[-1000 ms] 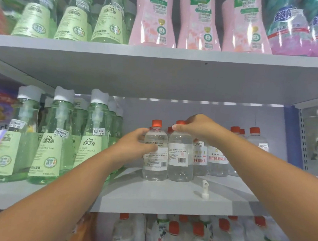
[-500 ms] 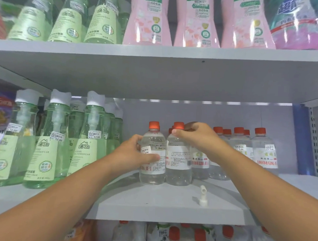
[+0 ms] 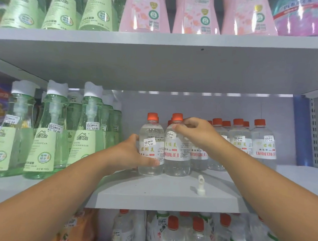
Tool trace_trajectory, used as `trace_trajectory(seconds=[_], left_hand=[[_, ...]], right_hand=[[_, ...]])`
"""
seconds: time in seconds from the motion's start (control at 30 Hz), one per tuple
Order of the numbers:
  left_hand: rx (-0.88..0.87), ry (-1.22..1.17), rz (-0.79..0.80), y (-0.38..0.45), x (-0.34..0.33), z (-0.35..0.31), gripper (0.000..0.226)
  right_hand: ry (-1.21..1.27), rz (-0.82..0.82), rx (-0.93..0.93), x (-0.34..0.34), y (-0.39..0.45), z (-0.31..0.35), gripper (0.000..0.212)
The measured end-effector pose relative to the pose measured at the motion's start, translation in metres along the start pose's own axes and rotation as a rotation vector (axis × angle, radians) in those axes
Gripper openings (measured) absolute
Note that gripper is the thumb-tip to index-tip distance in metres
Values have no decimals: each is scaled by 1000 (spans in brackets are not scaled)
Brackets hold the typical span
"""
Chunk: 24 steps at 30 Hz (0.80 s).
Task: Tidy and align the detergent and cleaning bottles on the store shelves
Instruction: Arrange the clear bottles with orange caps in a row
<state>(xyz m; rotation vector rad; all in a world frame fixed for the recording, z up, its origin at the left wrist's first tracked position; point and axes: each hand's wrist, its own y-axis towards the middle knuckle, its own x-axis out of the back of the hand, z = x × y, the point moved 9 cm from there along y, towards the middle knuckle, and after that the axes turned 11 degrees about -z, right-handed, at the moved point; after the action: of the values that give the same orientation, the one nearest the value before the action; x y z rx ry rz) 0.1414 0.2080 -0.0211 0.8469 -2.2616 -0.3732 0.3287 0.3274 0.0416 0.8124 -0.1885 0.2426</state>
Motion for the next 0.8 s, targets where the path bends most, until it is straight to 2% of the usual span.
trace_trajectory(seconds=[0.13, 0.27, 0.33, 0.57, 0.8], left_hand=[[-32, 31, -10, -1, 1, -4, 68], [-40, 32, -30, -1, 1, -4, 64], [-30, 25, -29, -1, 2, -4, 61], [-50, 44, -68, -1, 4, -7, 52], [-22, -67, -116, -5, 8, -13, 59]], right_hand=[[1, 4, -6, 0, -3, -1, 41], [-14, 28, -16, -2, -1, -2, 56], [-9, 29, -14, -3, -2, -2, 56], [3, 66, -7, -3, -4, -5, 17], [-1, 46, -19, -4, -5, -6, 31]])
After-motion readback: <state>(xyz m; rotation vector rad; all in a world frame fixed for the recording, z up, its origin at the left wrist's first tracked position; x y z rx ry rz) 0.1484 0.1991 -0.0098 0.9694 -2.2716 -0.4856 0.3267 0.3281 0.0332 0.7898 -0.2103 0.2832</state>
